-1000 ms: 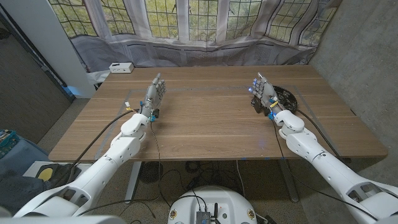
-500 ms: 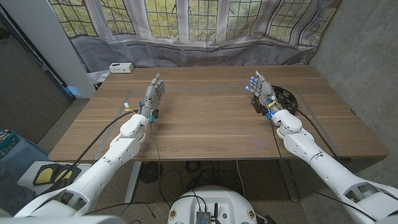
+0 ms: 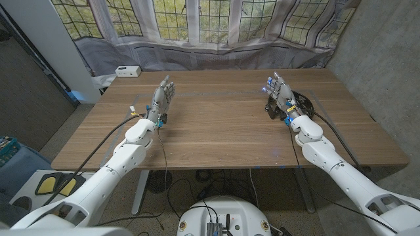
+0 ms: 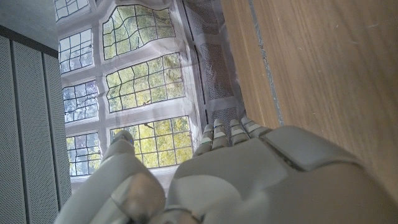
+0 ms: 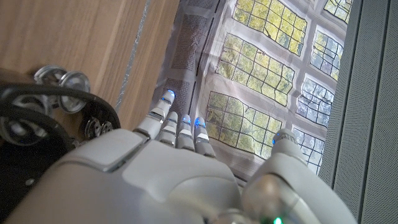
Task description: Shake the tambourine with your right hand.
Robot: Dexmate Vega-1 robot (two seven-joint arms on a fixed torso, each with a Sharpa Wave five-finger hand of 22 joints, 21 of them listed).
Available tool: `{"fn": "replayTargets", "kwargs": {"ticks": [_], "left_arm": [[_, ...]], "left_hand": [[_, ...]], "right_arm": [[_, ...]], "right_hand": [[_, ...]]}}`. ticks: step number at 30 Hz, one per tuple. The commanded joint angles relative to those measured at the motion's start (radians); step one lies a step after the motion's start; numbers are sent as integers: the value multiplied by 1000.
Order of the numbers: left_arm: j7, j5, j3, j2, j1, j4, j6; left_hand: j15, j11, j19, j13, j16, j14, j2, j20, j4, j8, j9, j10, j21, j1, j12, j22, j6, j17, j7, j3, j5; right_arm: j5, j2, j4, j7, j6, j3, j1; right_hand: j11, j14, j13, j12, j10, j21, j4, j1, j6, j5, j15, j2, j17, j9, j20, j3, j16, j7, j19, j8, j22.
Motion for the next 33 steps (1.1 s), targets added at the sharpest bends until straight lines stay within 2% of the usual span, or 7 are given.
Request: {"fn": "replayTargets", "kwargs": {"ticks": [1, 8, 13, 17, 25, 33], "left_arm": [[46, 24, 6, 16, 16, -74, 36], [45, 15, 2, 6, 29, -79, 18], [56, 10, -6, 1, 44, -94, 4], [55, 26, -4, 11, 48, -101, -3], [50, 40, -7, 19, 50, -105, -21], [56, 51, -15, 29, 55, -124, -29]], "left_hand": [[0, 2, 4, 4, 6, 14, 4, 6, -6, 8, 3, 11, 9, 10, 8, 3, 12, 5, 2, 5, 3], [2, 5, 6, 4, 6, 19, 7, 12, -8, 10, 4, 18, 9, 13, 9, 3, 27, 5, -2, 6, 2], [2, 4, 10, 4, 5, 22, 9, 14, -10, 12, 4, 19, 9, 14, 8, 3, 37, 5, -2, 7, 2], [1, 2, 11, 5, 2, 20, 11, 16, -12, 14, 4, 22, 9, 16, 7, 3, 50, 5, -1, 8, 1], [2, 2, 6, 5, -1, 16, 13, 20, -14, 9, 5, 16, 6, 18, 4, 3, 47, 5, -1, 9, 1], [3, 2, 4, 5, -2, 17, 15, 21, -15, 7, 5, 20, 5, 19, 4, 4, 48, 5, 0, 10, 0]], "right_arm": [[24, -33, -6, 44, 15, 21, -16], [22, -41, -39, 34, 16, 27, -30], [5, -48, -60, 13, 26, 31, -42], [-2, -55, -78, -2, 30, 37, -54], [-20, -74, -101, -13, 49, 50, -70], [-38, -93, -124, -43, 63, 70, -94]], "right_hand": [[2, -4, 4, 9, 11, -5, -9, 14, 7, 5, 1, 7, 3, 5, 2, 3, -1, -1, -7, 7, 4], [3, -15, 5, 6, 8, -10, -11, 21, 14, 6, 6, 15, 2, 5, 1, 7, -7, 0, -15, 8, 4], [2, -13, 6, 8, 14, -12, -12, 23, 21, 5, 12, 17, 3, 6, 11, 7, -6, -5, -20, 9, 4], [1, -11, 7, 9, 18, -12, -13, 23, 23, 5, 11, 17, 3, 6, 11, 7, -5, -6, -18, 9, 4], [4, 9, 8, 9, 22, -2, -17, 34, 23, 5, 6, 24, 3, 6, 5, 12, 1, 1, 11, 6, 3], [6, 17, 9, 11, 29, -2, -20, 38, 26, 5, 6, 24, 2, 6, 5, 12, 2, 3, 17, 5, 3]]}}
